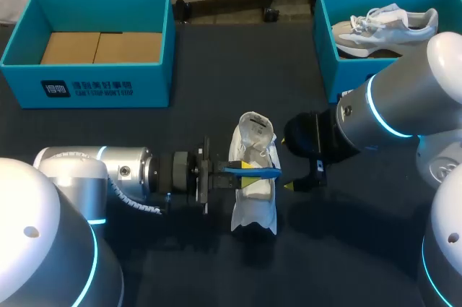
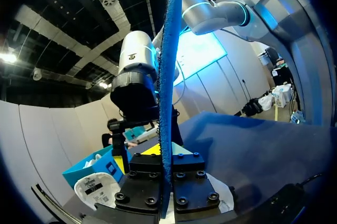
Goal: Take the shoe out of the shoebox, open the shoe tongue, remove and reinsert the insole, then place the shoe into the shoebox
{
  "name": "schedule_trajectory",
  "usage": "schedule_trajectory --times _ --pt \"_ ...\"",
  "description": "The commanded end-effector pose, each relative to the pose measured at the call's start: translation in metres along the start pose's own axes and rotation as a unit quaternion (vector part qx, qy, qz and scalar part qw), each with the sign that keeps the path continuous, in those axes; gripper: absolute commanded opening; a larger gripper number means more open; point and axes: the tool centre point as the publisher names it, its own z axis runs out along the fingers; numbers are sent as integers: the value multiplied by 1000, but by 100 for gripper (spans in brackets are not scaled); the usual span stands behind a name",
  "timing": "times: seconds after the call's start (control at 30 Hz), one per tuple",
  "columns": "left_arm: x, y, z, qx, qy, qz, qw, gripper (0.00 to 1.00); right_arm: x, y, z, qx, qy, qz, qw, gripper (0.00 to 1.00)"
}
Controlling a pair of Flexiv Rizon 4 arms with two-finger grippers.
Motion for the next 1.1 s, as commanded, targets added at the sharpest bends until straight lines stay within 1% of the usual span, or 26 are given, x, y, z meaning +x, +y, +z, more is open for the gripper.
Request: schedule_trajectory --times 0.03,0.33,0.67,1.1 --pt "0 3 -1 -4 0 2 1000 0 2 0 0 1 -1 0 1000 100" --pt "-2 17 -6 -16 7 6 1000 0 2 0 0 1 -1 0 1000 100" --pt "-4 36 -3 -26 6 24 999 0 2 0 0 1 -1 0 1000 100" --pt "-4 44 4 -24 6 36 999 0 2 0 0 1 -1 0 1000 100"
